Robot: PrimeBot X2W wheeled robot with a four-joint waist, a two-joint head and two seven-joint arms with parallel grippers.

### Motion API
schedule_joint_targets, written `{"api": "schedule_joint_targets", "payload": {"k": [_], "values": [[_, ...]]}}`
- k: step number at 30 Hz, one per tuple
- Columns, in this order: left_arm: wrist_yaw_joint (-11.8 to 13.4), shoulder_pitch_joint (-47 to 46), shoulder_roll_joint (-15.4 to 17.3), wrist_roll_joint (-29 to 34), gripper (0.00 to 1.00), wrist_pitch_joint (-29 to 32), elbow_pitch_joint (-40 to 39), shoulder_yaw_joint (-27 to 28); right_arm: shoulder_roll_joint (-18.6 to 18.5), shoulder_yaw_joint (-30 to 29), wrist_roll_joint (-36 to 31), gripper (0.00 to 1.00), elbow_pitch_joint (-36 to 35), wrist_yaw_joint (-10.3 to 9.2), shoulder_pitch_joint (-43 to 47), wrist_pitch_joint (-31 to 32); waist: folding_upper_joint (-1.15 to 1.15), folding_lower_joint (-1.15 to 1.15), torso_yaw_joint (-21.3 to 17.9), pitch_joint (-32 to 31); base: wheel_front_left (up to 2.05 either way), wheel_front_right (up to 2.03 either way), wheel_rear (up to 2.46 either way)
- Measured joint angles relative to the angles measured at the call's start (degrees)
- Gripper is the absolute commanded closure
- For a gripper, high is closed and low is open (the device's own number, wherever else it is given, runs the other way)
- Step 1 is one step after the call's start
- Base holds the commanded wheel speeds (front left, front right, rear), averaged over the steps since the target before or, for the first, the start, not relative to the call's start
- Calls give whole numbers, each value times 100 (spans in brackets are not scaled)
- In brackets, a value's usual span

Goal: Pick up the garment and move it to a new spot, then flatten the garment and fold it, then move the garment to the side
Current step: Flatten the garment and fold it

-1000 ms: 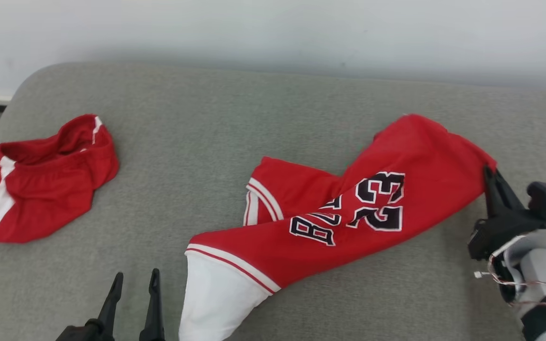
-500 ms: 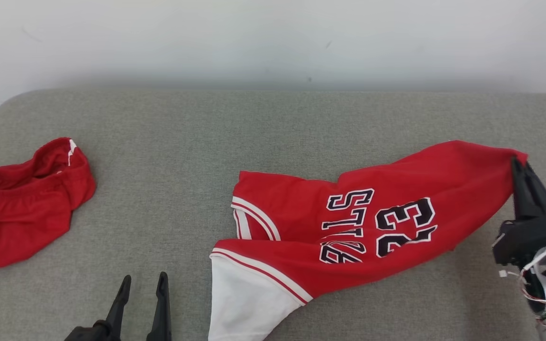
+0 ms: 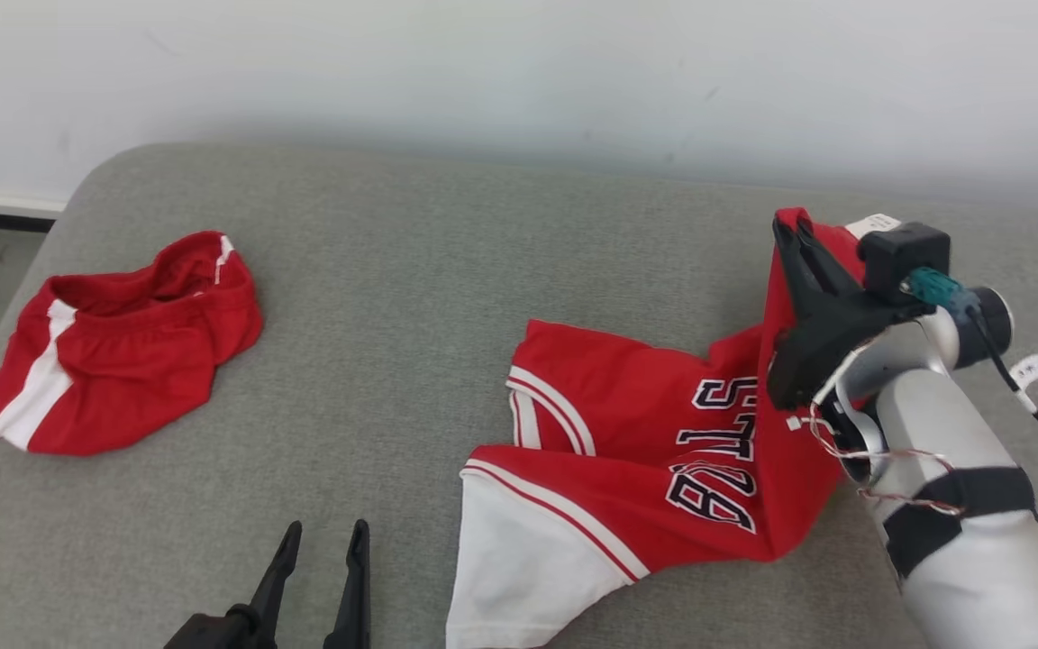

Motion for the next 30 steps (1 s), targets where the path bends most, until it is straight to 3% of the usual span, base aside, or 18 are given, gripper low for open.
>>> {"api": "schedule_joint_targets", "payload": {"k": [4, 5, 6, 11, 16, 24, 30], "values": [[-1, -76, -2, -22, 0, 0, 36, -140, 99, 171, -27, 100, 1090, 0, -533, -330, 0, 0, 202, 37, 0, 0, 0], [0, -76, -1, -37, 0, 0, 49, -158, 129, 212, -46, 4, 1298, 0, -631, -478, 0, 0, 248, 46, 0, 0, 0], [0, -76, 0, -64, 0, 0, 56, -165, 155, 249, -57, 0, 1494, 0, -729, -569, 0, 1, 287, 54, 0, 0, 0], [44, -60, -2, -125, 0, 0, 57, -111, 276, 404, 96, 0, 2170, 0, -1056, -967, 0, 1, 296, 88, 0, 0, 0], [45, -31, -4, -119, 0, 0, 69, 24, 164, 460, 367, 0, 2308, 0, -1168, -1224, 0, 1, 81, 66, 0, 0, 0], [42, 55, -2, 5, 0, 0, 18, 214, -487, 77, 749, 0, 1682, 0, -420, -1299, 0, 1, -271, -46, 0, 0, 0], [38, 88, -1, 36, 0, 0, -29, 248, -550, -192, 910, 0, 1189, 0, 588, -1313, 0, 1, -457, -61, 0, 0, 0]]}}
